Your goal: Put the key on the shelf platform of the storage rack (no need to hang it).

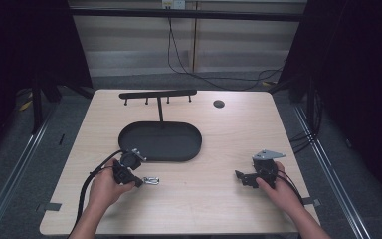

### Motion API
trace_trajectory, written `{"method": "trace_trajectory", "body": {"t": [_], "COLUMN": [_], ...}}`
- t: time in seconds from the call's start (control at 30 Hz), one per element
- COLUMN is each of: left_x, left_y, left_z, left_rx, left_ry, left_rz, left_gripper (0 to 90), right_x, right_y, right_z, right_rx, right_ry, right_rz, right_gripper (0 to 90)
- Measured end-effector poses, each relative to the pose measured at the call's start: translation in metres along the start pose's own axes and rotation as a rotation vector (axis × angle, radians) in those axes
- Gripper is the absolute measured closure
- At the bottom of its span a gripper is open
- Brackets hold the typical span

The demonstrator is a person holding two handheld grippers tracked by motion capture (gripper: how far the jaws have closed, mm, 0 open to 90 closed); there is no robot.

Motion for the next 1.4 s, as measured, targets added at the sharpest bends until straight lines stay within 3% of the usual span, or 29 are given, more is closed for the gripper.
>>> {"method": "trace_trajectory", "body": {"t": [0.67, 0.83, 1.4], "left_x": [0.030, 0.039, 0.062], "left_y": [-0.005, -0.007, -0.013], "left_z": [0.009, 0.014, 0.025], "left_rx": [0.018, 0.027, 0.028], "left_ry": [-0.046, -0.028, -0.037], "left_rz": [-0.013, -0.012, -0.006], "left_gripper": [89.2, 89.3, 89.2], "right_x": [0.000, 0.000, 0.000], "right_y": [0.000, 0.000, 0.000], "right_z": [0.000, 0.000, 0.000], "right_rx": [0.000, -0.002, -0.002], "right_ry": [0.000, -0.001, -0.001], "right_rz": [0.000, 0.000, 0.000], "right_gripper": [12.2, 12.2, 12.2]}}
Point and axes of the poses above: each handheld gripper's, and its own axes: x roughly backward along the jaws, z roughly out of its top, y roughly to its right, the point moved 10 cm from there along -x, roughly forward along the jaws, and after that the axes turned 5 degrees about z, right-handed, at the moved point
